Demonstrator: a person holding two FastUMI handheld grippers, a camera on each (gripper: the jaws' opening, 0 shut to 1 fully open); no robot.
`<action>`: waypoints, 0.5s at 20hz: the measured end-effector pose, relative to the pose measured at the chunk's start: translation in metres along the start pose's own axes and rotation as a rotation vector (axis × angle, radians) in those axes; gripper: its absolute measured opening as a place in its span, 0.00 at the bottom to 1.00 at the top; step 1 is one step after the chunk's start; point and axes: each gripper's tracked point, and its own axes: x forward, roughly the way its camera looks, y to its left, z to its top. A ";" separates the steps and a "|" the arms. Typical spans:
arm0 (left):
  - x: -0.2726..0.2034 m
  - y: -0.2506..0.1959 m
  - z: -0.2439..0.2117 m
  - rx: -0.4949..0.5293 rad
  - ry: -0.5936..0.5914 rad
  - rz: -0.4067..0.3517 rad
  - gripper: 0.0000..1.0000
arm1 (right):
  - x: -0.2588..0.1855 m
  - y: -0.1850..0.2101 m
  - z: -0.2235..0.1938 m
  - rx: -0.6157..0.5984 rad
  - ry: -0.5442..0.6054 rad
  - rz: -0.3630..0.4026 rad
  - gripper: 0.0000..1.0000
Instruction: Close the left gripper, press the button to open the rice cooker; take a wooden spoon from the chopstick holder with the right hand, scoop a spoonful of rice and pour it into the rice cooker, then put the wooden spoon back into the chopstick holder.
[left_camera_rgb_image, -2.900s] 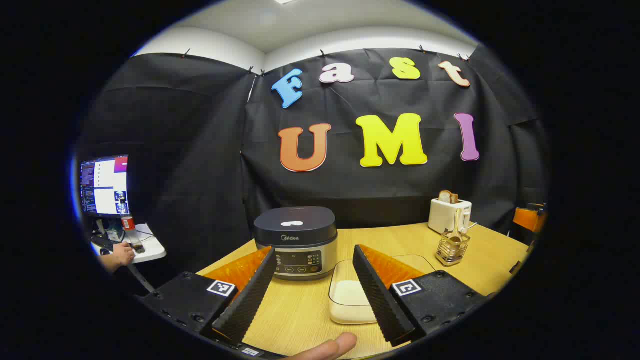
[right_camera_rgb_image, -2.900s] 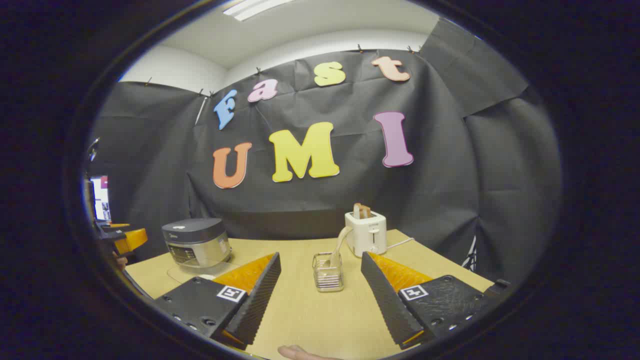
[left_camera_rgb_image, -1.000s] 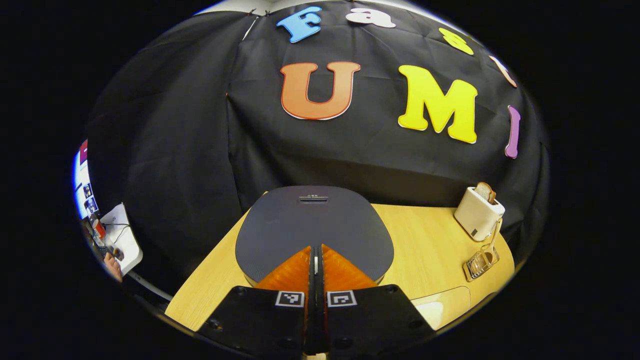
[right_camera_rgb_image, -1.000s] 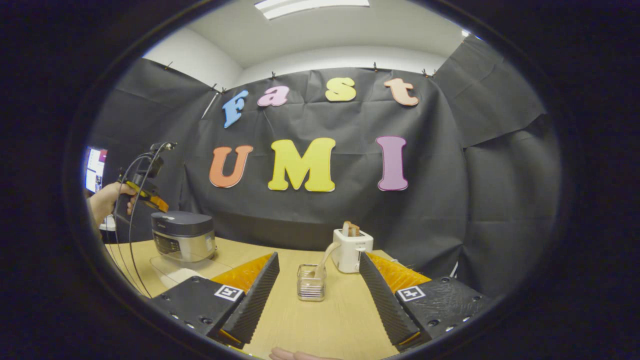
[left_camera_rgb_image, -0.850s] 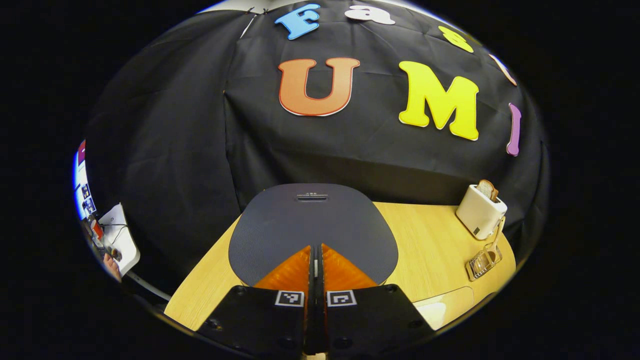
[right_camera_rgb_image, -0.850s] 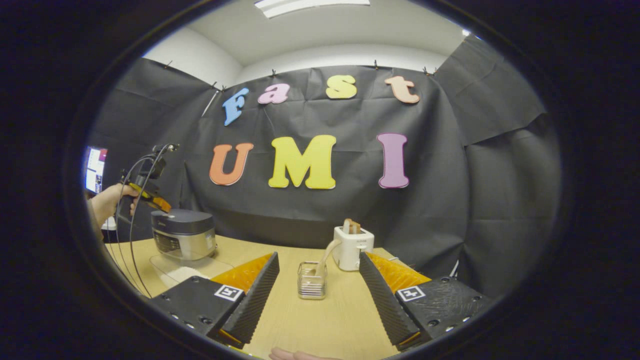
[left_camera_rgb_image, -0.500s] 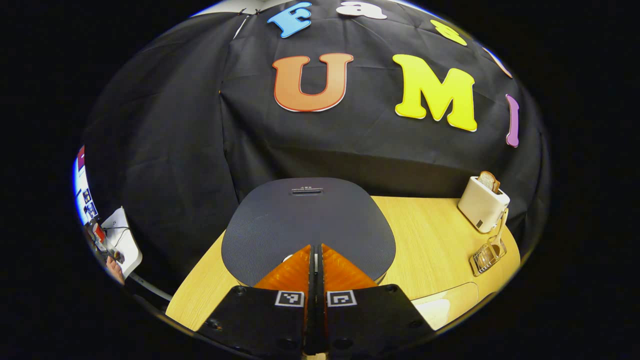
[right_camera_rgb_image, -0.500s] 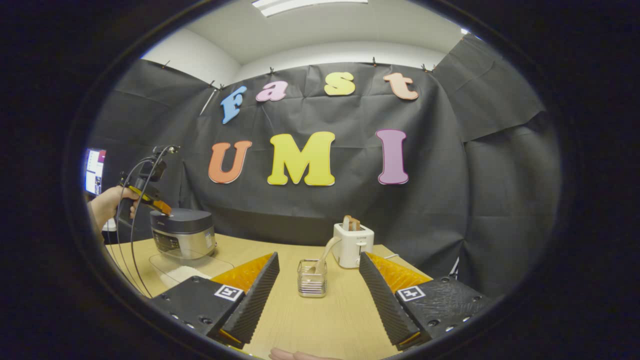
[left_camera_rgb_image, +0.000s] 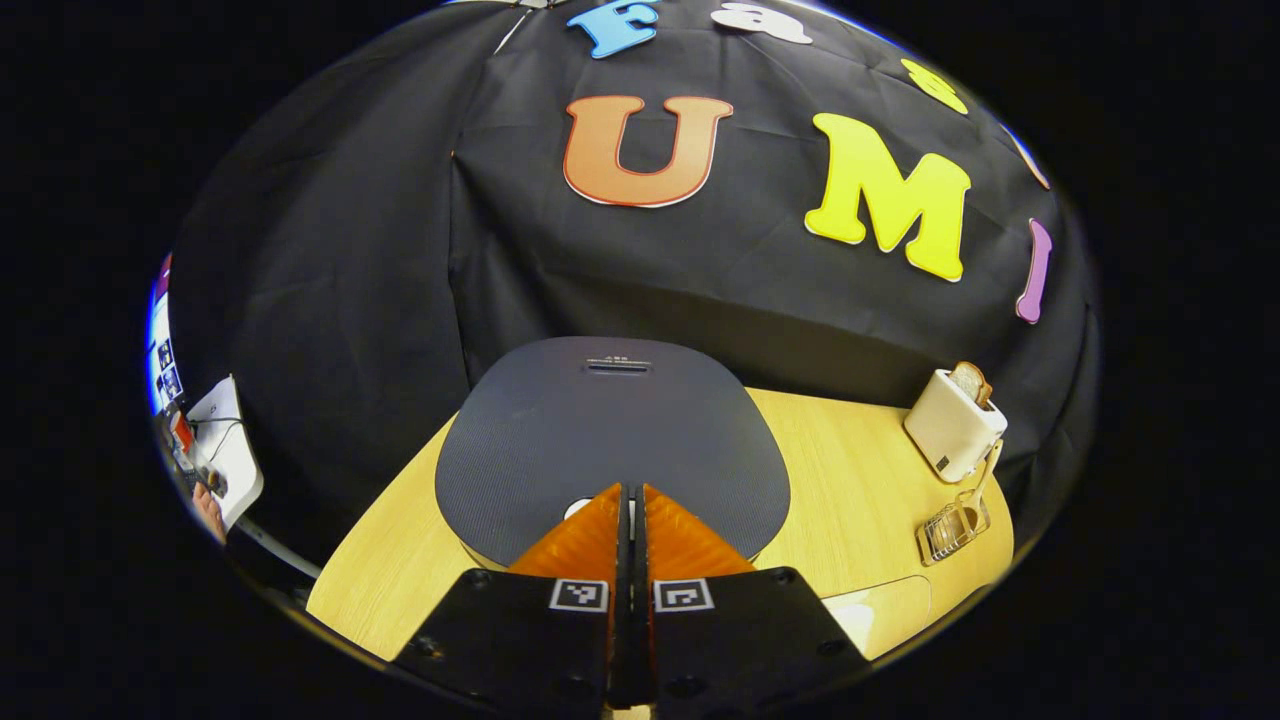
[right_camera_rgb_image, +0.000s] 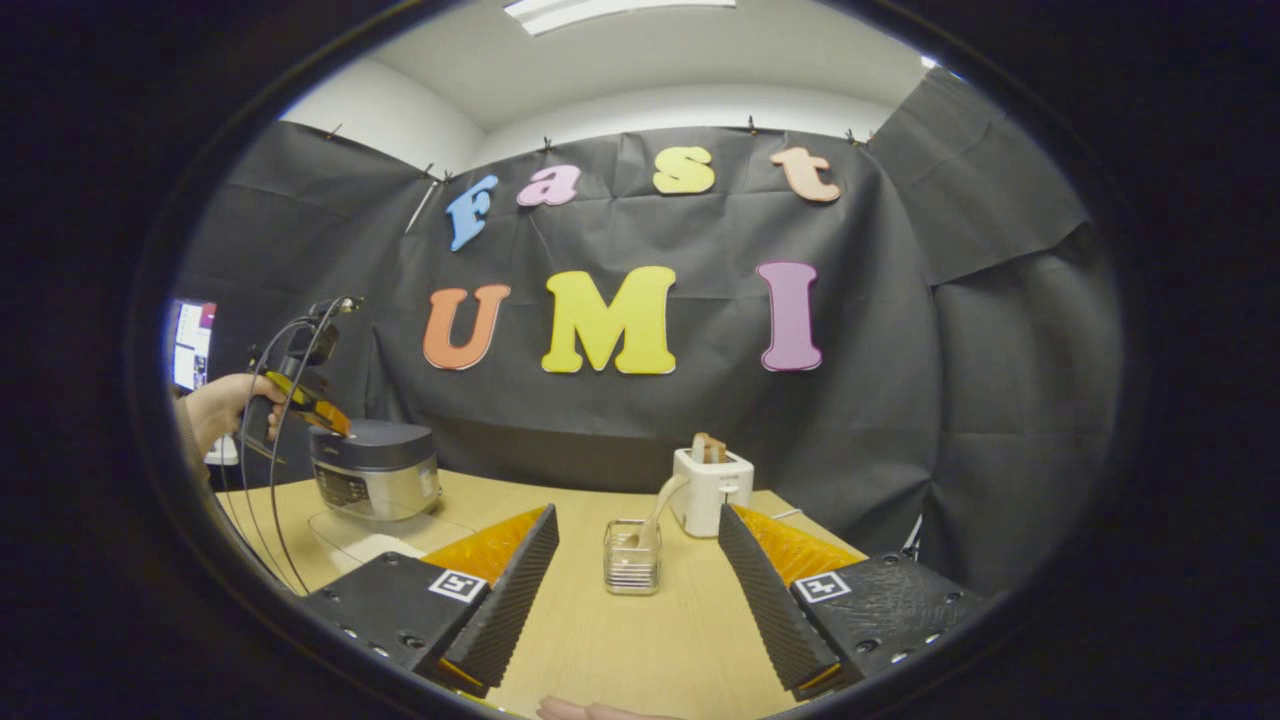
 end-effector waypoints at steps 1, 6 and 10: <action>-0.006 0.000 0.000 0.007 0.004 0.005 0.03 | 0.000 0.001 -0.001 0.011 0.003 0.008 0.95; -0.038 -0.019 0.045 0.026 -0.210 -0.035 0.24 | 0.014 0.003 -0.019 0.047 0.048 0.023 0.96; -0.071 -0.026 0.049 0.069 -0.266 0.010 0.99 | 0.034 -0.011 -0.025 0.039 0.053 0.003 0.95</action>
